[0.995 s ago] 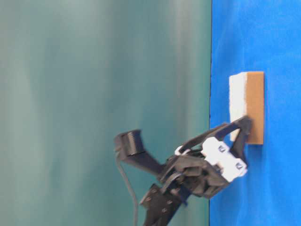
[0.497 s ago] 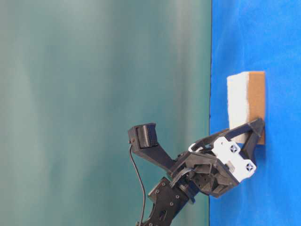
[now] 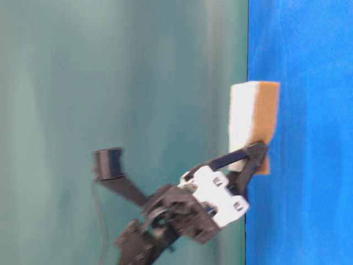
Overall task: Hand over the sponge with the left arm and wipe it with the right arm.
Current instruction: 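Lift the sponge with the left gripper toward the table center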
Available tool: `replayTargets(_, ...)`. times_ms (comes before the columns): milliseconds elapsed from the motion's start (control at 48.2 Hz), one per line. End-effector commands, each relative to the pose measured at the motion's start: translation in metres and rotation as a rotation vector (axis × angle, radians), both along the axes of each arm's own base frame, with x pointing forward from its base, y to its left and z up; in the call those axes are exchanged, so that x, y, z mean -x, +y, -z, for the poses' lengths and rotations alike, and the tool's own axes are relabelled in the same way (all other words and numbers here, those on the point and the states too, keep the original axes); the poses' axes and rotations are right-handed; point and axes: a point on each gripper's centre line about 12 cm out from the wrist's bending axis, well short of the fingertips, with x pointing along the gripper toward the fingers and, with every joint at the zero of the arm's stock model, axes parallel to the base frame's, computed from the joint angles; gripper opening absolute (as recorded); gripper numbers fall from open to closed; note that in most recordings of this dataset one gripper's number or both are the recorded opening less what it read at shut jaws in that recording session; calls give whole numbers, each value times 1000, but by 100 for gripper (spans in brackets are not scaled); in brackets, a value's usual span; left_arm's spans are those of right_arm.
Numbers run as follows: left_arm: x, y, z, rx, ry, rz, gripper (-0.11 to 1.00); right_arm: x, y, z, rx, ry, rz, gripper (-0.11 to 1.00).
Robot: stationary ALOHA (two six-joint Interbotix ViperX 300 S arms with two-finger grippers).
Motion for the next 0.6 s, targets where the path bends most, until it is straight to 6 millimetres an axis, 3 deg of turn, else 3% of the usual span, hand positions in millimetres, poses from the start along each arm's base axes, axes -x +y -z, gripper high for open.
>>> replayTargets(0, 1, -14, -33, 13, -59, 17, 39, -1, -2, -6, 1, -18, 10, -1)
replayTargets(124, 6, -38, -46, 69, -81, 31, 39, -1, -5, -5, 0, -15, 23, -1)
replayTargets(290, 9, -67, -49, 153, -93, 47, 37, -3, -7, -3, -1, -3, 31, -1)
replayTargets(580, 4, -92, -50, 211, -102, 67, 37, -7, -7, 1, -4, 13, 31, -1)
